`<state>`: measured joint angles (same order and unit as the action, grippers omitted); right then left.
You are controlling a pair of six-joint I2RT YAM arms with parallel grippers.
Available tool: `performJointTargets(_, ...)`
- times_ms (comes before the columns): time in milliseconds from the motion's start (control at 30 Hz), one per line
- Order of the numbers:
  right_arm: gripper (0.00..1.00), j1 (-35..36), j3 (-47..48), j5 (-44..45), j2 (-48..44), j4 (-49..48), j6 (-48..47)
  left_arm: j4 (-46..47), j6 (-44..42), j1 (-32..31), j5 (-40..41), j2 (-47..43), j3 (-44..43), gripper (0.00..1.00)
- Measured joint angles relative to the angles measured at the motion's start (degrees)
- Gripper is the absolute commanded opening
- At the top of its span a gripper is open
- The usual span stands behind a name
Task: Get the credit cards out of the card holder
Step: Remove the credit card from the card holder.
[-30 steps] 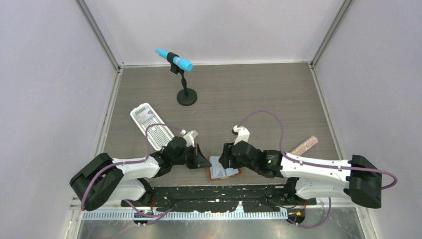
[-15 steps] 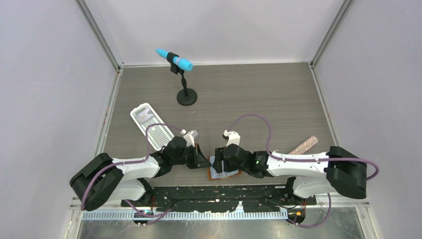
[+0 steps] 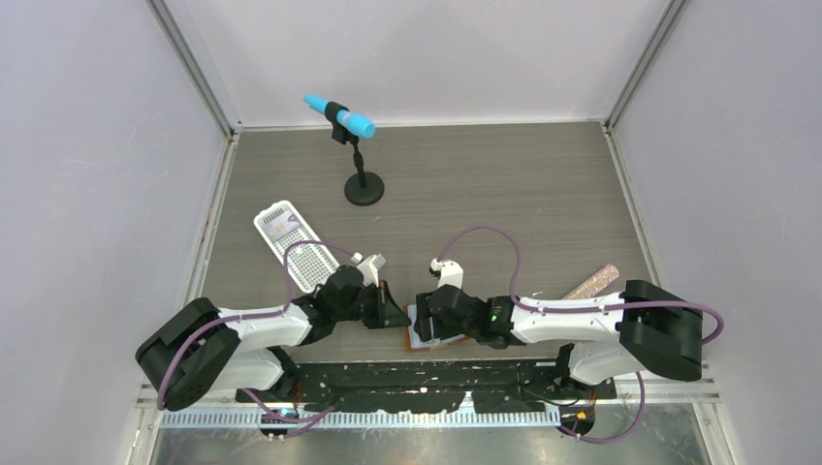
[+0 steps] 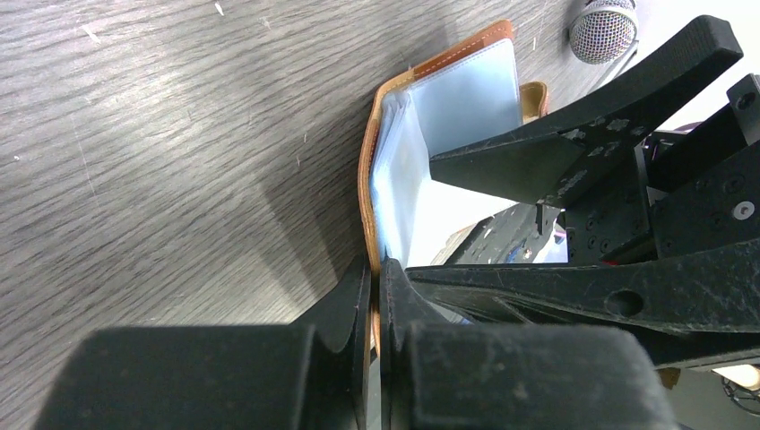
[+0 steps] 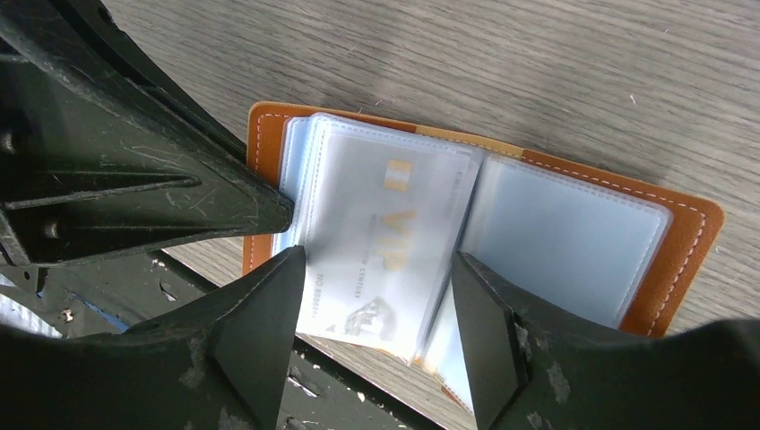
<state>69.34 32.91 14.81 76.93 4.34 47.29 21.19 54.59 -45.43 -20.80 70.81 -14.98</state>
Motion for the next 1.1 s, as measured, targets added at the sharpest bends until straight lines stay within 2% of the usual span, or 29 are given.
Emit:
performJointTargets(567, 0.7, 1.55, 1.42, 1.38, 1.36, 1.46, 0.02, -0.68, 0.0, 0.0, 0.02, -0.22, 0.0, 0.0)
performJointTargets(1100, 0.7, 1.97, 2.8, 4.59, -1.29, 7.72, 1.01, -0.48, -0.9, 0.0, 0.02, -0.22, 0.0, 0.0)
